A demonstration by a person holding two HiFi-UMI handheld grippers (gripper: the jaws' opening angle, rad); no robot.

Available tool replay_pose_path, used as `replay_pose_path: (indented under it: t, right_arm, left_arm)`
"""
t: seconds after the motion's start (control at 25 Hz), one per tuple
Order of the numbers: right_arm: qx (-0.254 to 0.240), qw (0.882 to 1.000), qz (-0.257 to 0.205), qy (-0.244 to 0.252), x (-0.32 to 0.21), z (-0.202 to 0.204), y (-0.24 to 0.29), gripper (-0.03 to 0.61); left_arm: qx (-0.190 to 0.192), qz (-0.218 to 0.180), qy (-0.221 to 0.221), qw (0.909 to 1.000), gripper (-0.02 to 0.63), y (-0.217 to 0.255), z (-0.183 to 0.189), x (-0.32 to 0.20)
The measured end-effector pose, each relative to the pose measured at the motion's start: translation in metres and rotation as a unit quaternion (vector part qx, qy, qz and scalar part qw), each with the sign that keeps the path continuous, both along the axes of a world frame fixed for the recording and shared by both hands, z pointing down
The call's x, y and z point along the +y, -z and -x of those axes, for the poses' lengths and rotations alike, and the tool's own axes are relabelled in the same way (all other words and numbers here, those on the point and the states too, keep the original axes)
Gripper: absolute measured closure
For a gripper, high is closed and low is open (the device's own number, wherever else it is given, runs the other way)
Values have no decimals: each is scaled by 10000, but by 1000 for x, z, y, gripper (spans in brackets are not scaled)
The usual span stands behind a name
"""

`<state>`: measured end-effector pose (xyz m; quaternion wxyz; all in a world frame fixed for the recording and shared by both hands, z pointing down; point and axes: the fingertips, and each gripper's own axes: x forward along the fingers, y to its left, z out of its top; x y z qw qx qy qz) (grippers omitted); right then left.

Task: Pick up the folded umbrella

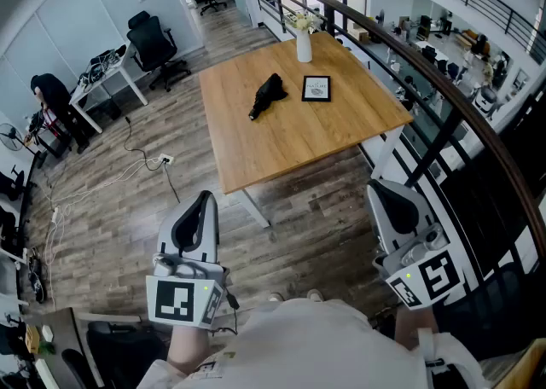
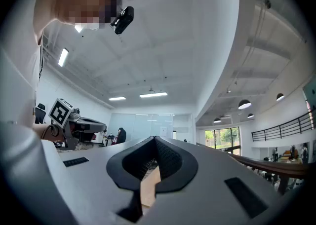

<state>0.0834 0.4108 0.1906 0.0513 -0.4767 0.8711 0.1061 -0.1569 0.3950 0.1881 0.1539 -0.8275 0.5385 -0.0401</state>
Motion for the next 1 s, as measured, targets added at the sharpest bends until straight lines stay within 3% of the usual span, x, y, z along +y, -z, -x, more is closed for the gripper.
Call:
replay_pose_path:
  t: [0.24, 1.0]
  right_arm:
    - [9, 9999, 129, 62, -3, -5, -11, 549]
    - [113, 9991, 400, 44, -20, -39, -36, 549]
  left_arm:
    - [22, 194, 107, 9998, 595, -11, -5, 1]
    - [28, 128, -207, 9997, 594, -17, -54, -14]
